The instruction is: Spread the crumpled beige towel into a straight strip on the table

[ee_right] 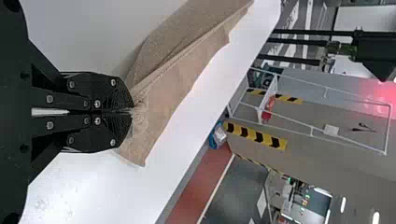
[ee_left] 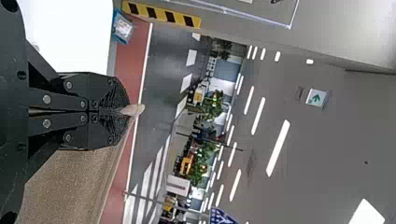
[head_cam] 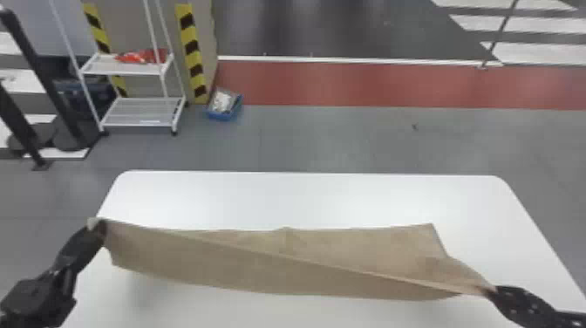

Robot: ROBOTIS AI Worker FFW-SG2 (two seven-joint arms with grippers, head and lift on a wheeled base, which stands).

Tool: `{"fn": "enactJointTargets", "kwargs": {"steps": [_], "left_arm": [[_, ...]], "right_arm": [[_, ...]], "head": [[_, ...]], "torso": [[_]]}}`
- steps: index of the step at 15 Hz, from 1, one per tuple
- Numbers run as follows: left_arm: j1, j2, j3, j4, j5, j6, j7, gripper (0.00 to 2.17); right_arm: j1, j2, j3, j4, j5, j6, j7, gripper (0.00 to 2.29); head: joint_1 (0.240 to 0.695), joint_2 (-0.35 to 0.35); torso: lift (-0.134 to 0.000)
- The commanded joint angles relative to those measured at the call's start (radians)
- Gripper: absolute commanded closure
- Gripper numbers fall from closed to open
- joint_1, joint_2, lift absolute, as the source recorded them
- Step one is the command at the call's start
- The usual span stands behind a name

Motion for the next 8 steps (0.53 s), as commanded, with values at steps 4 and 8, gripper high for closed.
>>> {"fn": "enactJointTargets", "kwargs": {"steps": [4,8], "left_arm": [[0.011,0.003,0.000,0.073,-0.069,-0.090,0.018,1.70],[-0.055,0.001,-0.005,0.079,-0.186,-0.038,0.079,1.70]], "right_arm": [[0.015,-0.026,-0.026,0.087,0.018,-0.052,0.007,1.12],[-0.105,-0.028,-0.027,0.119,0.021,0.067,0.025,1.12]], "head": [[0.695,-0.032],[0.695,-0.052]], "torso": [[0.000],[0.000]]}}
